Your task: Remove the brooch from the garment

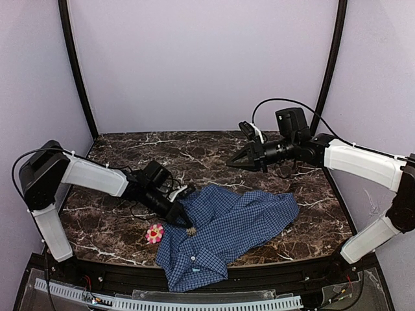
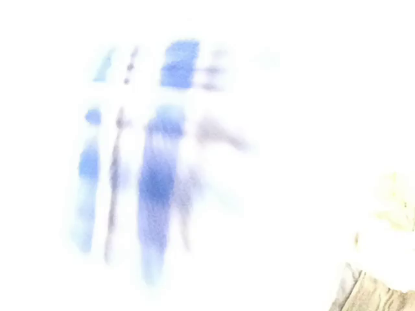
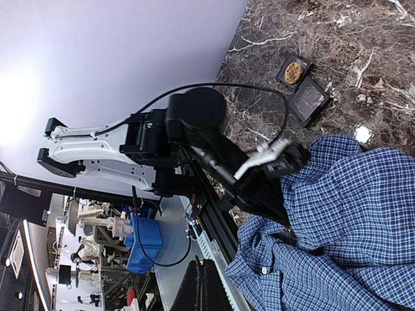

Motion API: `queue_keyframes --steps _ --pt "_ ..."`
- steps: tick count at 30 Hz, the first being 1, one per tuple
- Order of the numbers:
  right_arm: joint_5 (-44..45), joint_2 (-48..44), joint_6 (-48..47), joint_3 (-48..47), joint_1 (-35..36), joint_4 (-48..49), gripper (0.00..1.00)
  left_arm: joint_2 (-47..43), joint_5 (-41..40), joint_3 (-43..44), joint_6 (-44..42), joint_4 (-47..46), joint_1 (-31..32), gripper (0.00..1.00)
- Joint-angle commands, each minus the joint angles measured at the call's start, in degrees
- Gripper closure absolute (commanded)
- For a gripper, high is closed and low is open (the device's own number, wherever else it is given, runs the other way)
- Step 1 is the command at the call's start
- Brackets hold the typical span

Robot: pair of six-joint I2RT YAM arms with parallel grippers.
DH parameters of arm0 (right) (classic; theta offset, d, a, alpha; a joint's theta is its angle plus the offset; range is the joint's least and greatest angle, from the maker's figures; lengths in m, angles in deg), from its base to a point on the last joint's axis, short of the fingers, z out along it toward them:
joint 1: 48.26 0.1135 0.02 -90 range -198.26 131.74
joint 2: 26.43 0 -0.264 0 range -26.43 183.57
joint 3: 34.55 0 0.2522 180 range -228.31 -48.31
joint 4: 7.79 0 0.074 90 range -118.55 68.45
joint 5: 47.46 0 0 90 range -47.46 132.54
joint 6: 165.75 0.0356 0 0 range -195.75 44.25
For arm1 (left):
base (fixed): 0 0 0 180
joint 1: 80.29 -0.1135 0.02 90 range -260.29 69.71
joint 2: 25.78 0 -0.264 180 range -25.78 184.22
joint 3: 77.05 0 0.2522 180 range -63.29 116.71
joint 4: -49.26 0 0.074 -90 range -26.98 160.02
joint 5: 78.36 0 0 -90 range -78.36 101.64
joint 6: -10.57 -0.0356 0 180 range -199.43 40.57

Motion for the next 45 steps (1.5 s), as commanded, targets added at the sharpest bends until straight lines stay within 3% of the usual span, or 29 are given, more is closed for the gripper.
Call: queue_keyframes --steps 1,6,11,19,24,30,45 --pt "0.3 -0.7 0.4 0.7 -0.7 2.2 1.00 -10.3 -2.6 -0.7 5.8 -4.4 -3.0 0.99" --pt "-0.6 0.8 0.0 -0.5 -0.8 2.6 1.00 -14.2 -4.0 -2.1 8.9 -5.1 -3.1 0.99" --pt "0.4 1.6 -2.0 -2.7 -0.8 0.4 1.00 -16.3 -5.7 -0.6 8.6 0.1 -3.7 0.99" --pt "8.1 0.7 -7.8 -6.6 2.0 -3.8 1.00 -21.6 -4.6 2.4 13.2 6.5 -6.4 0.99" --pt "12.5 1.2 -10.7 -8.3 3.8 -5.4 1.00 -19.2 -3.9 11.0 21.2 11.1 -6.9 0.99" --pt "13.7 4.6 -12.0 -10.7 6.5 -7.4 1.00 -16.0 -2.2 15.2 32.2 9.6 -7.5 0.99" --pt "23.9 14.0 -16.7 -20.8 13.6 -17.6 1.00 -13.3 -1.9 14.7 36.8 8.7 -7.5 0.99"
